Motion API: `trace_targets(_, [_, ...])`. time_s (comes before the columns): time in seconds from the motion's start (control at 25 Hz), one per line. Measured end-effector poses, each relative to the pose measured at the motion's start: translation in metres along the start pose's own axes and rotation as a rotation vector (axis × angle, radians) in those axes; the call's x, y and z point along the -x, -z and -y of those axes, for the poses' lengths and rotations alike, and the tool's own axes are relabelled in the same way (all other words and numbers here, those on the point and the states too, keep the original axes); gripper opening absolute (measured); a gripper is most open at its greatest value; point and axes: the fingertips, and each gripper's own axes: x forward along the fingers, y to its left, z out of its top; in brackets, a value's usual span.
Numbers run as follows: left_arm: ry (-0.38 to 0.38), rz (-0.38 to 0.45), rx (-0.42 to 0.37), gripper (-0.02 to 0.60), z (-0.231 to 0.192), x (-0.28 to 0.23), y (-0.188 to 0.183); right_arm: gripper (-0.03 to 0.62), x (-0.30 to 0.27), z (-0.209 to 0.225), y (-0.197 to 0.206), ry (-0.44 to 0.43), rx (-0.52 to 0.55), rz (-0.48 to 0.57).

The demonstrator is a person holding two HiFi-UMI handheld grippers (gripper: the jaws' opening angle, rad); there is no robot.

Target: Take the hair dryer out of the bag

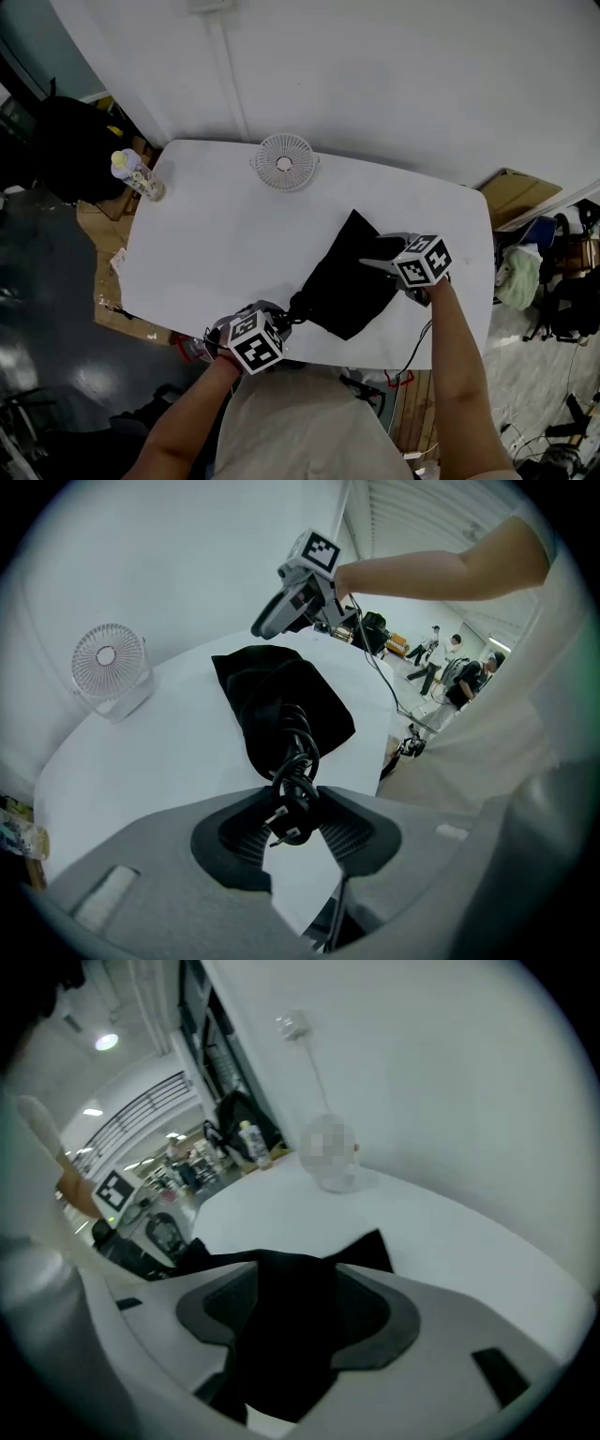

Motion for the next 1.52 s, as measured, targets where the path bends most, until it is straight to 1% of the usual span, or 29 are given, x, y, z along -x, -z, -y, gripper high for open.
trace_targets(0.08, [-0.001,-0.003,-0.002,0.149,0.001,0.000,0.000,0.264,-0.016,-0.029,-0.007,-0.112,0.080,-0.049])
trace_targets(0.12, [-0.002,-0.004,-0.004,0.149,0.001,0.000,0.000,0.262,-0.025,-0.036,-0.007,-0.141,0.095,-0.074])
trace_targets(0.2, [-0.003,-0.007,-0.008,0.149,0.002,0.000,-0.001,0.262,-0.040,-0.039,-0.002,-0.156,0.099,-0.123])
trace_targets(0.32, [-0.007,-0.011,-0.014,0.149,0.003,0.000,0.000,0.262,-0.056,-0.035,0.009,-0.173,0.072,-0.200])
trace_targets(0.4, [-0.011,-0.016,-0.018,0.149,0.004,-0.001,0.000,0.254,-0.063,-0.035,0.018,-0.206,0.034,-0.249])
trace_targets(0.48, [-0.010,-0.020,-0.019,0.149,0.005,-0.001,0.001,0.239,-0.063,-0.034,0.020,-0.237,-0.023,-0.252])
trace_targets(0.52, [-0.010,-0.020,-0.017,0.149,0.005,-0.001,0.002,0.209,-0.061,-0.032,0.018,-0.237,-0.043,-0.239])
trace_targets(0.56, [-0.011,-0.017,-0.015,0.149,0.005,0.000,0.002,0.106,-0.059,-0.028,0.016,-0.225,-0.047,-0.226])
trace_targets(0.6, [-0.012,-0.011,-0.013,0.149,0.004,0.000,0.003,0.025,-0.057,-0.025,0.015,-0.204,-0.033,-0.219])
trace_targets(0.68, [-0.012,0.002,-0.015,0.149,0.005,0.001,0.002,0.025,-0.056,-0.022,0.018,-0.156,0.015,-0.213])
trace_targets(0.76, [-0.013,0.021,-0.023,0.149,0.006,0.003,-0.001,0.025,-0.055,-0.017,0.018,-0.096,0.035,-0.186])
trace_targets(0.84, [-0.016,0.038,-0.037,0.147,0.008,0.007,-0.002,0.025,-0.054,-0.008,0.016,-0.023,0.034,-0.164])
trace_targets(0.92, [-0.021,0.037,-0.061,0.147,0.008,0.011,-0.002,0.025,-0.055,0.000,0.016,0.048,0.031,-0.162])
trace_targets(1.04, [-0.023,0.028,-0.091,0.147,0.008,0.016,0.000,0.025,-0.054,0.013,0.018,0.145,0.021,-0.182])
trace_targets(1.28, [-0.038,0.041,-0.145,0.147,0.004,0.027,0.006,0.025,-0.040,0.041,0.026,0.328,-0.030,-0.210])
trace_targets(1.4, [-0.046,0.038,-0.135,0.147,-0.004,0.029,0.015,0.025,-0.029,0.056,0.031,0.405,-0.060,-0.225])
trace_targets(1.52, [-0.059,0.044,-0.108,0.147,-0.013,0.031,0.022,0.025,-0.016,0.068,0.038,0.451,-0.091,-0.233])
